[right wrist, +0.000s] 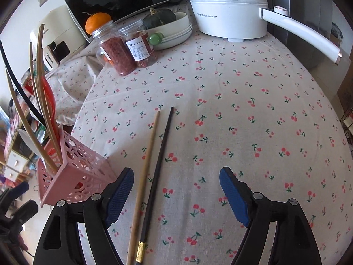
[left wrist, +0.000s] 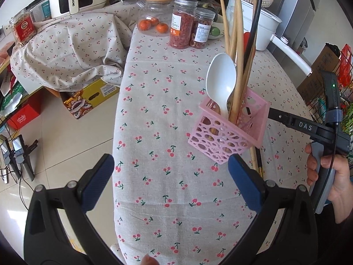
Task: Organize utensils
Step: 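Move the right tool to the last loose wooden chopstick and close on it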
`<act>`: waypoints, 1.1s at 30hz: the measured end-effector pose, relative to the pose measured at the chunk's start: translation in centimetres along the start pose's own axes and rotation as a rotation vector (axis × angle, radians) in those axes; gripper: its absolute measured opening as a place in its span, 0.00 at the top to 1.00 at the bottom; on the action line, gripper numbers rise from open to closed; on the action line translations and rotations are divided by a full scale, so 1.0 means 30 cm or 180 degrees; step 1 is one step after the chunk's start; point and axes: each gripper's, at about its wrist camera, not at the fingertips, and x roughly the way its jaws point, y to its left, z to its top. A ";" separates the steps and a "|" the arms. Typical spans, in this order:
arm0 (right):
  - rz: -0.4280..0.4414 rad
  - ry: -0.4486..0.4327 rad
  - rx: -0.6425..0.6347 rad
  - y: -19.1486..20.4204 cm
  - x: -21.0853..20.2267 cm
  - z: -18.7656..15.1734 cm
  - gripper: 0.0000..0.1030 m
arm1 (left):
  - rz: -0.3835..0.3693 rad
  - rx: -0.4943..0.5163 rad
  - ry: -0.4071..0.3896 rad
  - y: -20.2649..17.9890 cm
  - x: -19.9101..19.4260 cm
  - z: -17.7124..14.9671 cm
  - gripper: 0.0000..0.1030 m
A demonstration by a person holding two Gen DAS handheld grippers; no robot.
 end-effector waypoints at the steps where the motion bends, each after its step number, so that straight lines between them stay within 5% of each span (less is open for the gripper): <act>1: 0.0109 -0.0019 0.0019 0.000 0.009 0.012 0.49 | -0.0007 -0.0004 0.0004 0.002 0.001 0.000 0.01; 3: 0.0333 -0.0015 0.0062 0.000 0.034 0.037 0.75 | -0.0028 -0.0013 0.0005 0.004 0.000 0.002 0.01; 6: 0.0508 -0.0039 0.0056 0.012 0.062 0.063 0.82 | -0.0059 -0.0011 0.0000 0.004 -0.002 0.002 0.01; 11: 0.0640 0.0078 -0.0021 0.052 0.122 0.085 0.84 | -0.0095 -0.0007 0.0007 0.006 0.002 0.004 0.01; 26: 0.0066 0.0222 -0.0682 0.130 0.194 0.055 0.84 | -0.0104 -0.0064 0.0034 0.018 0.006 0.008 0.01; 33: -0.0220 0.0424 -0.1101 0.164 0.156 -0.012 0.84 | -0.0095 -0.0180 -0.0188 0.022 -0.057 0.013 0.01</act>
